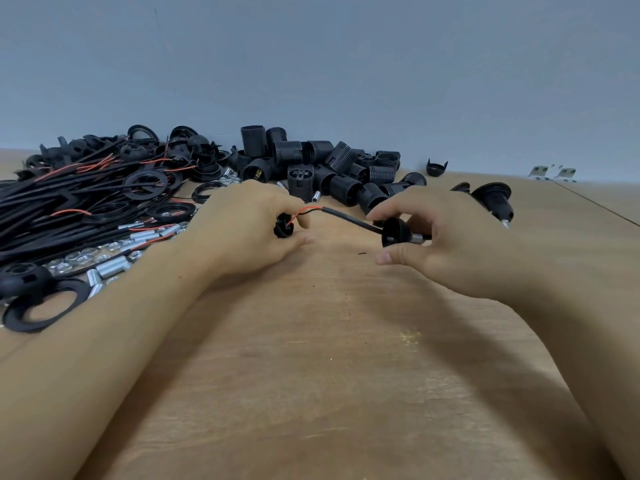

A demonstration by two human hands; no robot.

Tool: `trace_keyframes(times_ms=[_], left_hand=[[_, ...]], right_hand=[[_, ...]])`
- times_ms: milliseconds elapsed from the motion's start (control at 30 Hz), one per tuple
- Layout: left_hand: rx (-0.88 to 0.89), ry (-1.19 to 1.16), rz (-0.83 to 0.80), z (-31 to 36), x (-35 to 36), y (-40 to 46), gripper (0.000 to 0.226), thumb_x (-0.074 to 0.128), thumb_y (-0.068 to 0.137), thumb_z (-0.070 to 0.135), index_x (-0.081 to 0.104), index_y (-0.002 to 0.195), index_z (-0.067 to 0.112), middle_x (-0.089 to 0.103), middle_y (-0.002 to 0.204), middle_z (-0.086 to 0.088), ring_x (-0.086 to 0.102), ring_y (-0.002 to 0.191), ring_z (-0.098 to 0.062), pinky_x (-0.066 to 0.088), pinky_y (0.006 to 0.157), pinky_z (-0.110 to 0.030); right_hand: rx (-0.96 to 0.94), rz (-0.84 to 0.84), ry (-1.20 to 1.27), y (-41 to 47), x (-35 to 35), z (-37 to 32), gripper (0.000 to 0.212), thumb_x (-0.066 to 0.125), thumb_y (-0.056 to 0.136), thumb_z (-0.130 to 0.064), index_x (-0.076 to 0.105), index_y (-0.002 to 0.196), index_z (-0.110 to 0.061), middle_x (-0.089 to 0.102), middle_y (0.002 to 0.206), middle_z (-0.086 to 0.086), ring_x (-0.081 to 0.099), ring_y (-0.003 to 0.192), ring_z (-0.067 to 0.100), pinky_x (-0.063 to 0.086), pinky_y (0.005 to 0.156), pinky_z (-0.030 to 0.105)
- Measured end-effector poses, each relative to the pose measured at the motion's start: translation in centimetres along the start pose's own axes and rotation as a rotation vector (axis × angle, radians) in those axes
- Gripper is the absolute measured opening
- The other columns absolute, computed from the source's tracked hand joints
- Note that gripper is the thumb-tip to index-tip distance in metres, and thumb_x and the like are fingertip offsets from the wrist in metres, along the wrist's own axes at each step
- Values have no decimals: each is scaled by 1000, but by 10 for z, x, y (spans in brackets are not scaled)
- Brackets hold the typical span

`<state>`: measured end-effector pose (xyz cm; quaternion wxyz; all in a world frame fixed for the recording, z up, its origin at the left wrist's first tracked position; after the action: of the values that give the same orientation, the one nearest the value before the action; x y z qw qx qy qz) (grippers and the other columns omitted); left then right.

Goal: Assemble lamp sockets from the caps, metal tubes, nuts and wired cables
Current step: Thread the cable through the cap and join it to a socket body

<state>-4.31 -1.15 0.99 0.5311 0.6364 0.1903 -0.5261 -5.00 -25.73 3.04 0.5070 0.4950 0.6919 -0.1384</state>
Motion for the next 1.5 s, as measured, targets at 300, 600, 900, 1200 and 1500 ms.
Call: trace_keyframes(times_ms=[300, 600, 900, 1200, 1500], left_hand=[[139, -256, 44, 8, -6, 0, 38, 43, 92, 69, 61, 107, 39, 61, 84, 23, 58, 80, 2, 49, 71, -33], [199, -148, 55, 8, -9, 1, 46, 36, 102, 47, 73, 94, 20, 52, 73, 8, 50, 65, -13, 43, 58, -37], [295, -136, 35, 23, -9, -1, 41, 35, 102, 45, 70, 119, 29, 45, 82, 43, 46, 72, 9, 29, 59, -17], [370, -162, 10, 35, -10, -1, 40, 38, 101, 37, 65, 82, 14, 48, 73, 17, 45, 65, -9, 43, 55, -35], [139, -578, -219, 41, 2, -4, 30, 39, 75, 22, 39, 105, 19, 57, 91, -20, 49, 81, -34, 41, 73, -55]], right_hand=[[24, -37, -108, 0, 4, 3, 41, 80, 80, -29, 66, 118, -28, 59, 110, -11, 49, 87, 0, 36, 78, 19], [9, 62, 74, -2, 2, -1, 37, 78, 73, -41, 63, 106, -44, 61, 97, -28, 53, 84, -12, 37, 72, 3], [-129, 44, 137, -4, 4, -18, 41, 77, 74, -42, 70, 113, -31, 67, 102, -17, 59, 92, 0, 45, 77, 14], [-69, -45, 356, -6, 10, -26, 26, 78, 78, -35, 70, 101, -42, 73, 94, -4, 60, 71, 23, 55, 78, 42], [37, 91, 236, -2, 17, -23, 38, 83, 70, -36, 69, 105, -31, 64, 85, -29, 52, 77, -12, 38, 72, 8]])
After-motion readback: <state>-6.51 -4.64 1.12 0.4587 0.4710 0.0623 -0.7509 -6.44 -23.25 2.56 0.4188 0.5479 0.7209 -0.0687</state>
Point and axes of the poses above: each hand's wrist, its own y-axis towards the middle knuckle, its own x-axis out of the palm, z = x × y, the point moved 1 cm from there along y, towards the middle knuckle
